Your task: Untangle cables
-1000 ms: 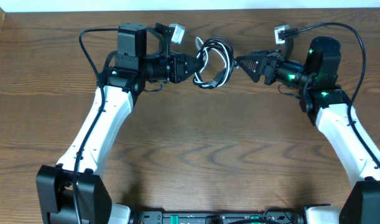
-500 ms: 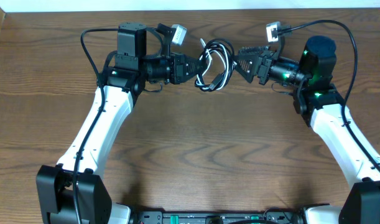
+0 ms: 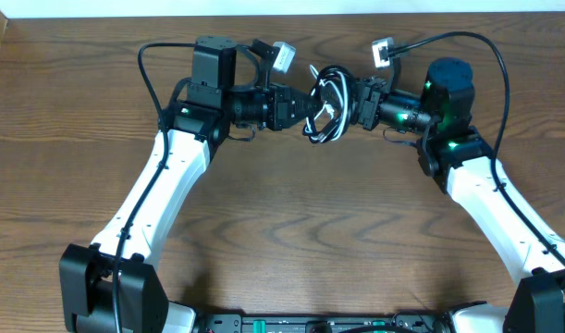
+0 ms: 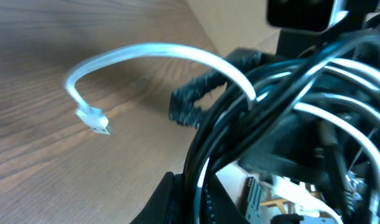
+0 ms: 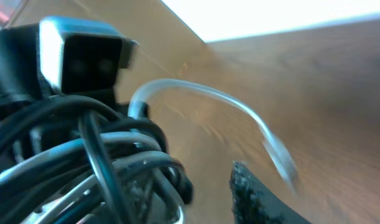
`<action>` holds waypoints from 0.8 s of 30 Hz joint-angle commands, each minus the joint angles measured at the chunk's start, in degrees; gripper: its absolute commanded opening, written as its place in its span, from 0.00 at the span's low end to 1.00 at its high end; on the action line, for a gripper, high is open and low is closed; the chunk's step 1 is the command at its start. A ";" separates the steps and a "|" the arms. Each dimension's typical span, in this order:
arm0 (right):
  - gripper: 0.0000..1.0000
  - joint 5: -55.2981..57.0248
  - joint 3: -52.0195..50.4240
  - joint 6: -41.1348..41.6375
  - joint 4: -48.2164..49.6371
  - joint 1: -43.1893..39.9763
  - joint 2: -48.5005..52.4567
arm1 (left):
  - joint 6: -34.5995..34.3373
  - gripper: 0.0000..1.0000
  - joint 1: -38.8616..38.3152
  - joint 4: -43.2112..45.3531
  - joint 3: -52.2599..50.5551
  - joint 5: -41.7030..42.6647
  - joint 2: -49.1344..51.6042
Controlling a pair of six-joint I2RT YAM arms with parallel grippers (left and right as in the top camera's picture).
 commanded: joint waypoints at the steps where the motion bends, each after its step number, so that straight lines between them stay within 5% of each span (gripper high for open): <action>1: 0.24 10.29 0.94 0.13 -7.43 -1.79 0.33 | -0.35 0.08 0.48 0.26 0.35 -0.57 -1.46; 7: 0.05 25.31 0.94 -1.05 -22.80 -5.60 0.33 | -0.35 0.08 1.03 0.26 0.35 -0.55 -1.46; 19: 0.20 23.47 0.96 -9.84 -22.99 -8.04 0.31 | 4.09 0.07 1.01 -1.53 0.15 -4.48 -1.44; 24: 0.17 34.42 0.96 -9.97 -28.57 -8.04 0.31 | 6.47 0.07 1.01 -3.52 0.15 -7.39 -1.44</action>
